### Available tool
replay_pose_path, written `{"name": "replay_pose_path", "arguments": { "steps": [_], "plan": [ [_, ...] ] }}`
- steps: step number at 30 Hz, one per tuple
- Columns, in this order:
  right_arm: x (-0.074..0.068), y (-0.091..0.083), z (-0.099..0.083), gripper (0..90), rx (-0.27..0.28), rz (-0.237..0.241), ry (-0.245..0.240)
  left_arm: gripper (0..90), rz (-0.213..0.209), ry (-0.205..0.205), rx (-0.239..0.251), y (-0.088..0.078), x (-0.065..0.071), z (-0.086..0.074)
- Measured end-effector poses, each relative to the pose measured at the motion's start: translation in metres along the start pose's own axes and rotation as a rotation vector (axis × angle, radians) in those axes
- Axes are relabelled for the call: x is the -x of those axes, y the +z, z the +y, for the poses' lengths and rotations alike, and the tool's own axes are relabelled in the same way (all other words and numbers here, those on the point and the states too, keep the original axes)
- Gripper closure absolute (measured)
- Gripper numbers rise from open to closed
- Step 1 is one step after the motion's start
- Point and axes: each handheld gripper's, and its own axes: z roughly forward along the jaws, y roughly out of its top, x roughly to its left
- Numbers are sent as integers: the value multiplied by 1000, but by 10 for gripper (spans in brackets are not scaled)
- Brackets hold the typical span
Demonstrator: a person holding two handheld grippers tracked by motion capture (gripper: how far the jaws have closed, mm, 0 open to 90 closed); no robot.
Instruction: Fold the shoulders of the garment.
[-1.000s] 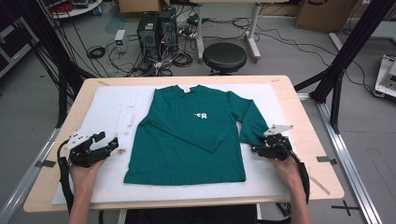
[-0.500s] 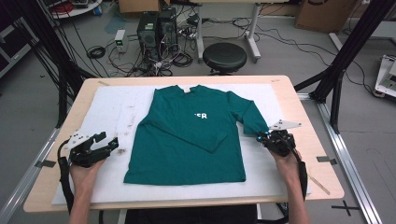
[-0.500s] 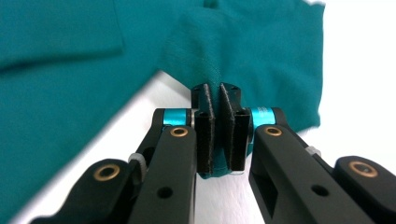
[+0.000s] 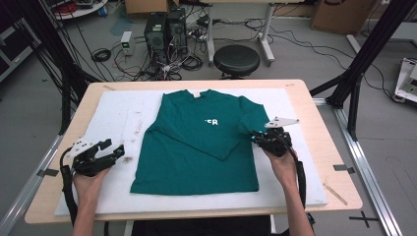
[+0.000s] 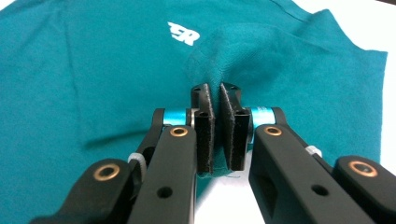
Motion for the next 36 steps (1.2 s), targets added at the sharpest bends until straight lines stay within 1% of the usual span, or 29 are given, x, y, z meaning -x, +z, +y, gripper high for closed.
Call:
{"name": "replay_pose_path", "arguments": {
  "steps": [1, 2, 3, 6, 7, 8, 9, 10, 11, 12, 15, 19, 20, 21, 22, 23, 24, 25, 26, 29, 30, 34, 36],
  "plan": [
    [-7, 6, 5, 854, -1, 14, -5, 360, -1, -2, 0, 0, 0, 0],
    [-10, 8, 8, 854, -4, 19, -10, 360, -1, -3, 0, 0, 0, 0],
    [-10, 8, 8, 854, -4, 19, -10, 360, -2, -4, -1, 0, 0, 0],
    [-22, 18, 19, 854, -13, 48, -18, 360, -1, -3, -3, 0, -1, 0],
    [-22, 18, 19, 854, -13, 48, -18, 360, -1, -3, -3, 0, -1, 0],
    [-29, 24, 24, 854, -14, 52, -32, 360, -2, -3, -3, 0, -1, 0],
    [-32, 26, 26, 853, -17, 57, -32, 360, -2, -2, -4, 0, -1, 0],
    [-32, 26, 26, 853, -17, 57, -32, 360, -2, -4, -3, 0, -1, 0],
    [-38, 32, 30, 854, -16, 65, -43, 360, -2, -4, -3, 0, -1, 0],
    [-38, 32, 30, 854, -16, 65, -43, 360, -2, -4, -3, 0, -1, 0],
    [-47, 40, 36, 853, -14, 80, -48, 360, -2, -6, -3, 0, -1, 0],
    [-58, 50, 42, 854, -19, 86, -57, 360, -2, -5, -2, 0, -1, 0],
    [-60, 53, 44, 854, -16, 91, -60, 360, -2, -5, -2, 0, -1, 0],
    [-64, 59, 47, 854, -14, 104, -50, 360, -2, -6, -2, 0, -1, 0],
    [-66, 61, 48, 854, -12, 115, -53, 360, -2, -6, -2, 0, -1, 0],
    [-66, 61, 48, 854, -12, 115, -53, 360, -2, -8, -2, 0, -1, 0],
    [-72, 66, 50, 854, -11, 132, -55, 360, -3, -9, -4, 0, -1, 0],
    [-72, 66, 50, 854, -11, 132, -55, 360, -3, -10, -3, 0, -1, 0],
    [-78, 71, 51, 853, -10, 145, -59, 360, -3, -10, -3, 0, -1, 0],
    [-87, 78, 52, 853, -20, 159, -71, 360, -3, -10, -3, 0, -1, 0],
    [-87, 78, 52, 853, -20, 159, -71, 360, -3, -10, -3, 0, -1, 0],
    [-95, 87, 53, 853, -35, 167, -77, 360, -3, -10, -4, 0, -1, 0],
    [-96, 89, 53, 854, -36, 166, -76, 360, -4, -11, -3, 0, -1, 0]
  ]
}}
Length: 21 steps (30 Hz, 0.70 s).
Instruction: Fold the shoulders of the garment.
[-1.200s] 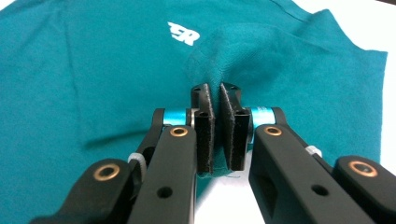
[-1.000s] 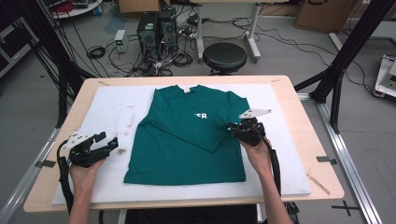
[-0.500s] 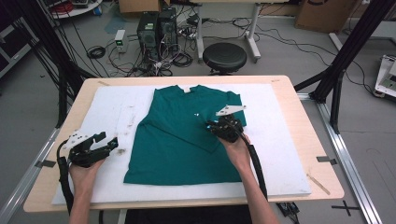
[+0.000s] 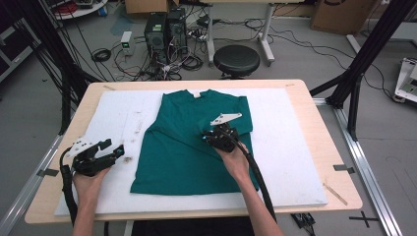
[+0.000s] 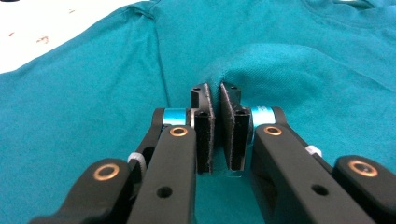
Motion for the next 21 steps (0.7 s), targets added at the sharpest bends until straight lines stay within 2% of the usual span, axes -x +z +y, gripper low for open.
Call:
{"name": "replay_pose_path", "arguments": {
  "steps": [14, 21],
  "plan": [
    [-21, 16, 5, 853, 6, 54, -9, 359, -2, 0, 0, 0, 0, 0],
    [-36, 25, 10, 853, 10, 85, -34, 359, -2, 1, 0, 0, 0, 0]
  ]
}}
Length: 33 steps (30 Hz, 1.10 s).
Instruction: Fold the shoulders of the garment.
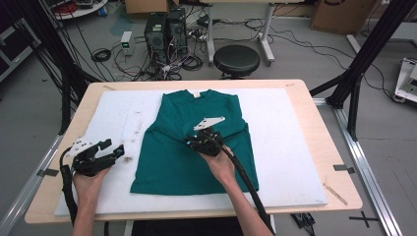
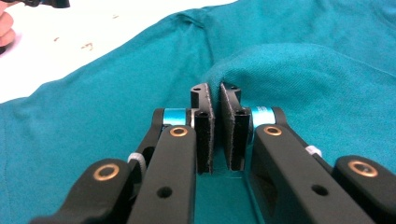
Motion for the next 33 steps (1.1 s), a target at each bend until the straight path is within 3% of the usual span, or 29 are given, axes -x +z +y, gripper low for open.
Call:
{"name": "replay_pose_path", "arguments": {
  "steps": [11, 33],
  "plan": [
    [-12, 10, 1, 853, -2, 54, -2, 359, 0, 2, -1, 0, 0, 0],
    [-14, 7, 2, 841, 12, 138, 38, 360, -1, 0, -3, 0, 0, 0]
  ]
}}
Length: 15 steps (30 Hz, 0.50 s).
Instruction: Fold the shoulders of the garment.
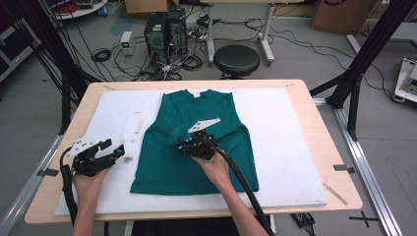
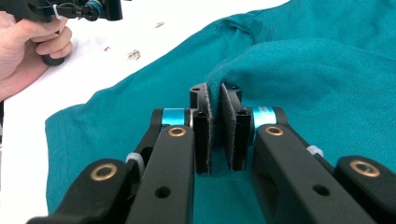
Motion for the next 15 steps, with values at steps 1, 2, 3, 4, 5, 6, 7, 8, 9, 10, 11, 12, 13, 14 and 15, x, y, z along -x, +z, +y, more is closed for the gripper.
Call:
{"name": "replay_pose_path", "arguments": {
  "steps": [1, 2, 3, 4, 5, 6, 7, 8, 9, 10, 11, 12, 13, 14, 15],
  "plan": [
    [0, 0, 0, 827, -2, 1, -1, 360, 0, 0, 0, 0, 0, 0],
    [1, 1, 0, 737, -4, 8, 8, 359, 0, 0, 0, 0, 0, 0],
    [1, 1, 0, 737, -4, 8, 8, 359, 0, 0, 0, 0, 0, 0],
    [1, 0, 0, 663, 4, 8, 15, 359, 0, 0, 0, 0, 0, 0],
    [1, 0, 0, 663, 4, 8, 15, 359, -1, 0, 0, 0, 0, 0],
    [1, -2, 1, 607, 10, 6, 19, 359, -1, -1, -1, 0, 0, 0],
    [1, -4, 2, 572, 16, -3, 23, 359, 0, 0, 0, 0, 0, 0],
    [1, -6, 3, 571, 19, -12, 27, 359, 1, 0, -1, 0, 0, 0],
    [1, -7, 4, 571, 24, -22, 25, 360, 1, 1, -1, 0, 0, 0],
    [0, -9, 5, 571, 25, -30, 21, 359, 1, 1, -1, 0, 0, 0],
    [-5, -9, 9, 595, -1, -29, 2, 359, 1, 1, -2, 0, 0, 0],
    [-5, -9, 9, 595, -1, -29, 2, 359, 1, 0, -2, 0, 0, 0],
    [-6, -8, 10, 603, -16, -27, -11, 359, 1, 0, -2, 0, 0, 0],
    [-9, -4, 11, 609, -46, -23, -27, 359, 1, 1, -2, 0, 0, 0],
    [-12, -1, 12, 615, -64, -22, -38, 359, 1, 1, -2, 0, 0, 0]
  ]
}}
